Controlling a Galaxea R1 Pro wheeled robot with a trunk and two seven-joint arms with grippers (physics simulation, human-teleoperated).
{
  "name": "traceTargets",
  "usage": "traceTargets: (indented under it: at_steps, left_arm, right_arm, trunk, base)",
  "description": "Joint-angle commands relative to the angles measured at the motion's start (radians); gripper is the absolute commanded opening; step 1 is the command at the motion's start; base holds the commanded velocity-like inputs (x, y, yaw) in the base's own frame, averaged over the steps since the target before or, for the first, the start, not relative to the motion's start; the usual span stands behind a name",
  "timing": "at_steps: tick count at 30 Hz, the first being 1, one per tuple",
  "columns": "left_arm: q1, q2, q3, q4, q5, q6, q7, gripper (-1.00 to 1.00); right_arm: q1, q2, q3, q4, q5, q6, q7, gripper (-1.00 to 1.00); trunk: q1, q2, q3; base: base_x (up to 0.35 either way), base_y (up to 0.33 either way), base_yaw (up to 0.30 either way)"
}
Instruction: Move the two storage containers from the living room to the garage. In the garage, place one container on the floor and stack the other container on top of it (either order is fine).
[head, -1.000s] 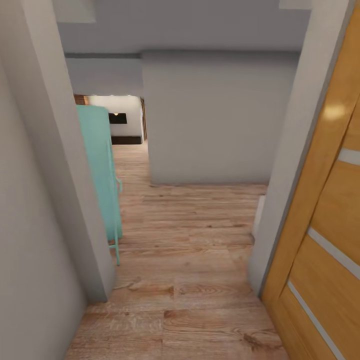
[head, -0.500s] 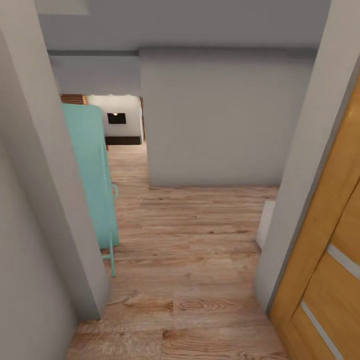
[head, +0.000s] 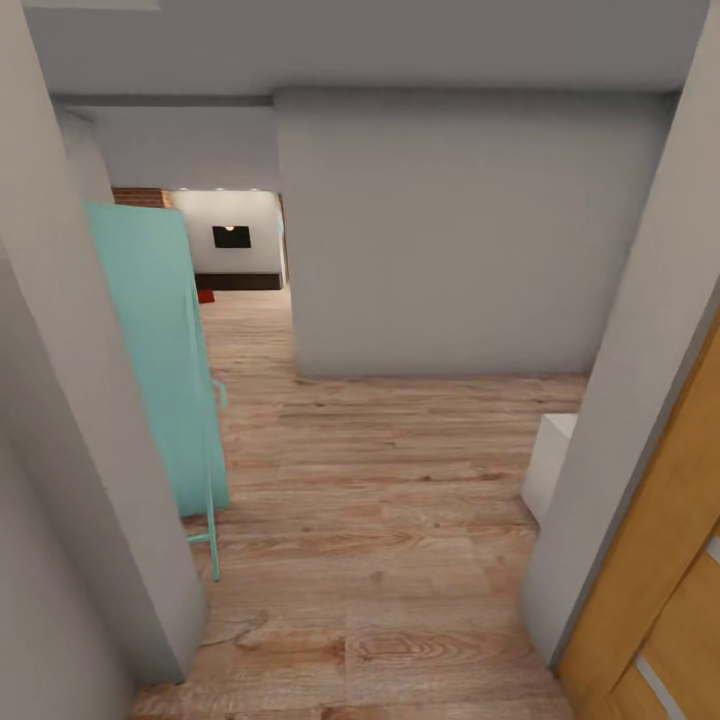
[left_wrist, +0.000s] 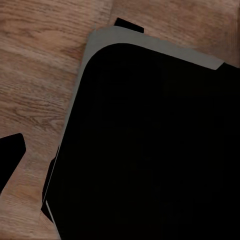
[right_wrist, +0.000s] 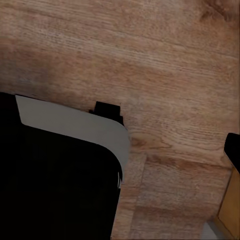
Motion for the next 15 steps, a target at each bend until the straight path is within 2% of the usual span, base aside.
traceTargets:
  at_steps: [1, 15]
  left_arm:
    - [0.000, 0.000, 0.001, -0.002, 0.005, 0.006, 0.003, 1.00]
    - [0.000, -0.002, 0.005, 0.001, 0.005, 0.001, 0.003, 1.00]
  right_arm:
    - [-0.001, 0.001, 0.008, 0.003, -0.009, -0.005, 0.001, 1.00]
    - [-0.001, 0.002, 0.006, 0.003, -0.008, -0.006, 0.001, 1.00]
  trunk:
    - [0.001, 0.000, -0.001]
    - [0.001, 0.000, -0.001]
  base:
    - [0.323, 0.000, 0.000]
    - [0.323, 0.000, 0.000]
